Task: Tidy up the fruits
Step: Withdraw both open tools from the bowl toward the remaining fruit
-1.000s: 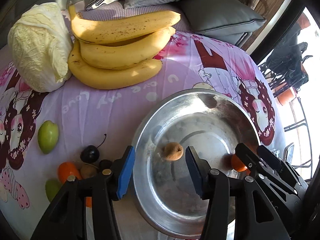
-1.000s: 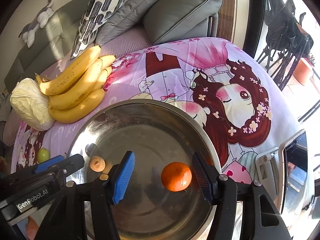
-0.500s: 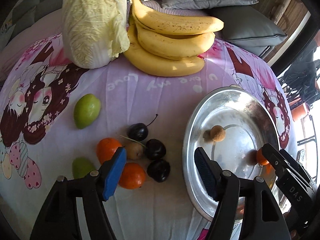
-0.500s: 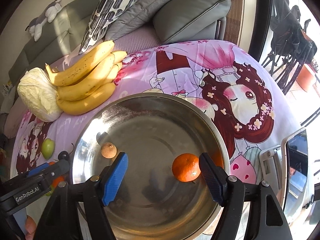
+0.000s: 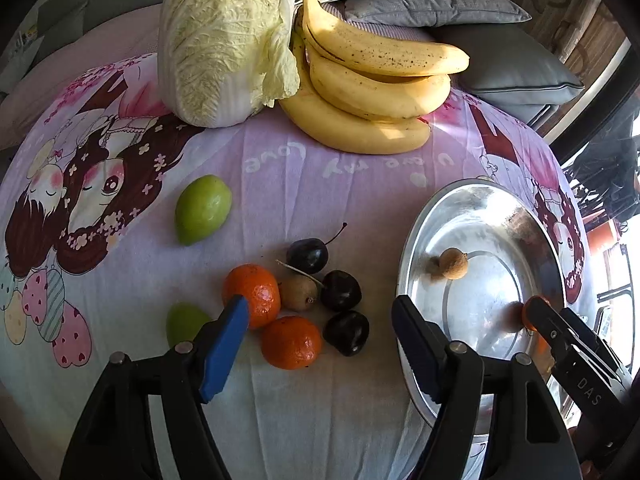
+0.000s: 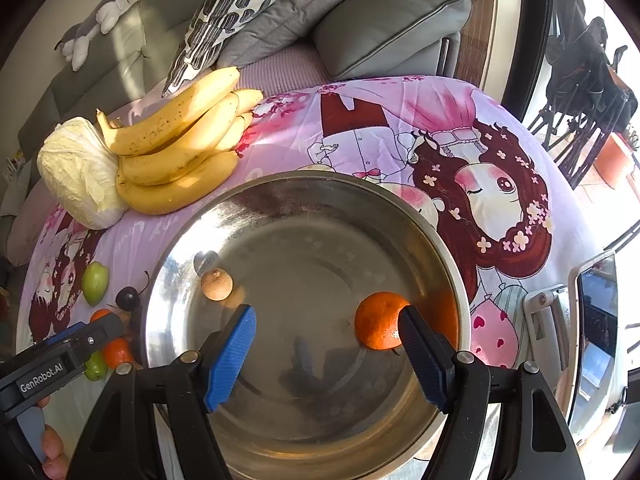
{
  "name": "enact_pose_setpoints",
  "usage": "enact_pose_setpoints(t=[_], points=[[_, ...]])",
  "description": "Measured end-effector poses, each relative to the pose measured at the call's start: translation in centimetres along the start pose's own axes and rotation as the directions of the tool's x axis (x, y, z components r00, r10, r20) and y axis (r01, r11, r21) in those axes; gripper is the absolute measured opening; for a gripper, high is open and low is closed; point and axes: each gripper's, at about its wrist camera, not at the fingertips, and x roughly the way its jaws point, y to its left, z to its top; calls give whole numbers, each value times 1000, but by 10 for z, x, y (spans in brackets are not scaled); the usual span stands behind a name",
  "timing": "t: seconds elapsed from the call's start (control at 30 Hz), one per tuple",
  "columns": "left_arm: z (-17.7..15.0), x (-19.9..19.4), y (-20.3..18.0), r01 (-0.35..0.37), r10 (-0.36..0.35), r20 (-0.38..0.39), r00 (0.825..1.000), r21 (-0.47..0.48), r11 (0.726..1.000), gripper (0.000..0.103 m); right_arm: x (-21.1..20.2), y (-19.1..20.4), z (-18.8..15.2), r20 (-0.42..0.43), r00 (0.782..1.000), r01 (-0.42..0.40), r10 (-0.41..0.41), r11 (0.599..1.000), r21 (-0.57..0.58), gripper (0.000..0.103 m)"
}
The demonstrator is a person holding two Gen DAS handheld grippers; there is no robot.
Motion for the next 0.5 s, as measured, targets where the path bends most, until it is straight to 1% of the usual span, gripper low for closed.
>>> enact_pose_setpoints(t=[0.03,0.07,0.1,0.23,0.37,0.5], points=[[0,-1,0,-1,1,8,1000,-2,1000,85,1,0,0,2,1000,-4,4,1000,-1,91],[0,-1,0,-6,6,14,1000,-3,1000,88,1,1,0,6,1000,-7,7,1000,-5,100],[0,-1,1,-13,13,18,1000,-3,1000,89,0,1,-1,10,1000,-10,10,1000,-9,103],[0,1,4,-46,46,18,999,-13,999,91,0,4,-1,19,1000,-8,8,1000,-21,103],[0,1,7,-48,49,15,999,-24,999,92,2,7,-3,6,1000,-14,14,999,-36,103],[1,-1,8,-48,48,18,999,-26,999,92,1,11,-3,8,996,-91,91,996,-21,103]])
